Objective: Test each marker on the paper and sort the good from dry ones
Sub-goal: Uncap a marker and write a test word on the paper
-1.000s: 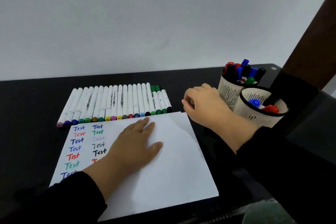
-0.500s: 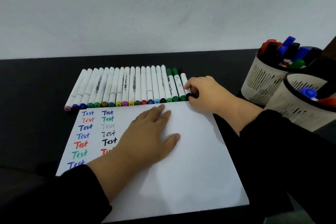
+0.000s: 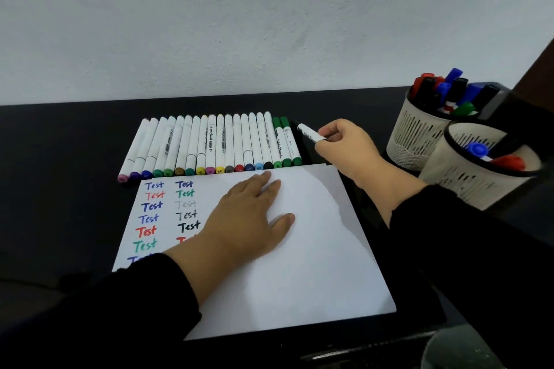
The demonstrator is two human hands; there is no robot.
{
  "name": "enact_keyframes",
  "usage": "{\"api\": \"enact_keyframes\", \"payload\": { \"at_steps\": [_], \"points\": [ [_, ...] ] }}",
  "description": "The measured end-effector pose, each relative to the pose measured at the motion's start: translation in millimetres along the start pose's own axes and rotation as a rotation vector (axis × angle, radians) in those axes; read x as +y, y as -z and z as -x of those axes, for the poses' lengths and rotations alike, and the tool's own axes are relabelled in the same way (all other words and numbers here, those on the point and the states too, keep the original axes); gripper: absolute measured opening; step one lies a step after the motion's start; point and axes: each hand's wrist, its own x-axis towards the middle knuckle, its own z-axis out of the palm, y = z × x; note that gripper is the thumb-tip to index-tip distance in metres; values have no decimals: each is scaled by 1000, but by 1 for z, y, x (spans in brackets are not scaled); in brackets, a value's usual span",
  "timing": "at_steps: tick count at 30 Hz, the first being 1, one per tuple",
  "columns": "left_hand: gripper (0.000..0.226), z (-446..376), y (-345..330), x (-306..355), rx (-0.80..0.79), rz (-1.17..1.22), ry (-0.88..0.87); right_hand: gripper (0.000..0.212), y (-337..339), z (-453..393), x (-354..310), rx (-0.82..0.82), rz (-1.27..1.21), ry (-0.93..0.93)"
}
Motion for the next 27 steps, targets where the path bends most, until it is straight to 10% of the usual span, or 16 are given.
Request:
{"api": "enact_keyframes", "payload": {
  "at_steps": [7,14,27],
  "points": [
    [69,1,12,5,-66,-234,-71,18,20,42,-27,195,-352,-184],
    [65,31,34,11,225,226,66,24,23,88,-47,181,-365,-135],
    [28,116,52,-22,155,719,338,35,-56,143,-84,-55,-557,-269]
  ]
}}
